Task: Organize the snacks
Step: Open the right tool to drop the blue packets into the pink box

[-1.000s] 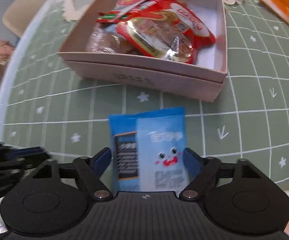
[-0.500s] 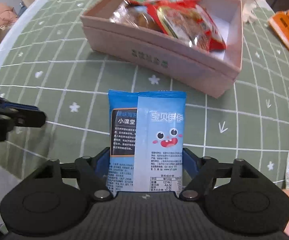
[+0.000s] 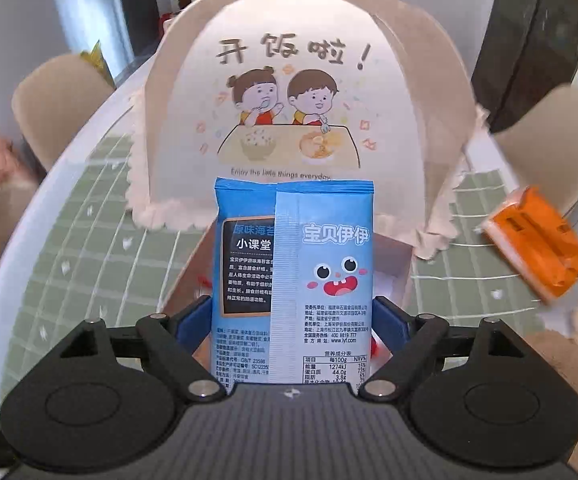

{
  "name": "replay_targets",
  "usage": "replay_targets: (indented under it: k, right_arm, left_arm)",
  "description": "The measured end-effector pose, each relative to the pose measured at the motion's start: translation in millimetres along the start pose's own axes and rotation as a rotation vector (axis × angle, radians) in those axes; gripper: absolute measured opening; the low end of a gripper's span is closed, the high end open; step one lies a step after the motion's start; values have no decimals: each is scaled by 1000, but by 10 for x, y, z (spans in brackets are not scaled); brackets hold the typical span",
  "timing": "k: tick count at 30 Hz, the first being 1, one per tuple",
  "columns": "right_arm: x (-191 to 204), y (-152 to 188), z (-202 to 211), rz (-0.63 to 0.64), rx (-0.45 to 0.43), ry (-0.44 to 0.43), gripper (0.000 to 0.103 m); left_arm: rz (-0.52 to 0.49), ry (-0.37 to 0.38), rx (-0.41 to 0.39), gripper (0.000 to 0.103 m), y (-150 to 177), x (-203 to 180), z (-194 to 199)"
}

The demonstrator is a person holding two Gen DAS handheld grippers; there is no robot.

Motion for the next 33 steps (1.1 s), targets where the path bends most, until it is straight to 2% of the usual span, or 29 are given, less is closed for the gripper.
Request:
replay_targets:
  k: [4, 7, 9, 10, 11, 13, 15, 19, 21, 23, 27, 29, 31, 33]
  right_arm:
    - [-81, -3, -105, -101, -14, -81, 85]
    - [-119, 37, -356, -139, -11, -47, 87]
    - [-177, 137, -701, -167, 94, -30, 85]
    - [-224, 189, -828, -192, 101, -16, 82]
    - [-254, 201, -845, -205, 59, -13, 82]
    - [-292, 174, -755, -234, -55, -37, 82]
    - [-307, 132, -615, -245, -123, -34, 83]
    - [-99, 75, -152, -103, -140, 62, 83]
    - [40, 171, 134, -71, -125, 91, 83]
    - [170, 328, 372, -55, -98, 77, 83]
    - [391, 950, 620, -59, 3, 53, 85]
    - [414, 1195, 641, -123, 33, 39, 84]
    - [363, 1409, 604, -251, 73, 4, 84]
    - [329, 1557, 585, -372, 96, -51, 85]
  left_arm:
    - [-28, -3, -53, 18, 6, -24, 74]
    - [-18, 21, -28, 17, 21, -58, 31]
    - [-32, 36, -16, 17, 29, -102, 16]
    - [-47, 37, -16, 17, 48, -122, 20]
    - [-57, 39, -17, 17, 68, -125, 28]
    - [-57, 40, -13, 17, 112, -82, 30]
    - [-44, 18, 0, 17, 151, -7, 5]
    - [-29, -39, 11, 15, 149, 82, -12]
    - [-27, -34, 8, 15, 103, 66, 27]
    - [-37, -21, -11, 15, 32, 16, 113]
    - [-66, -72, -55, 15, -95, -90, 300]
    - [-85, -127, -73, 15, -95, -125, 373]
    - [-108, -160, -77, 15, -59, -171, 410]
    - [-129, -161, -62, 15, 4, -228, 427]
Point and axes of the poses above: each gripper's, at about its wrist camera, not at the fingertips, and z roughly against the way its jaws point, x to its left, y to its underside, the point moved 6 cm from there along -z, roughly the way its jaws point, and after that the axes turned 11 degrees about -y, right-handed, at the moved point
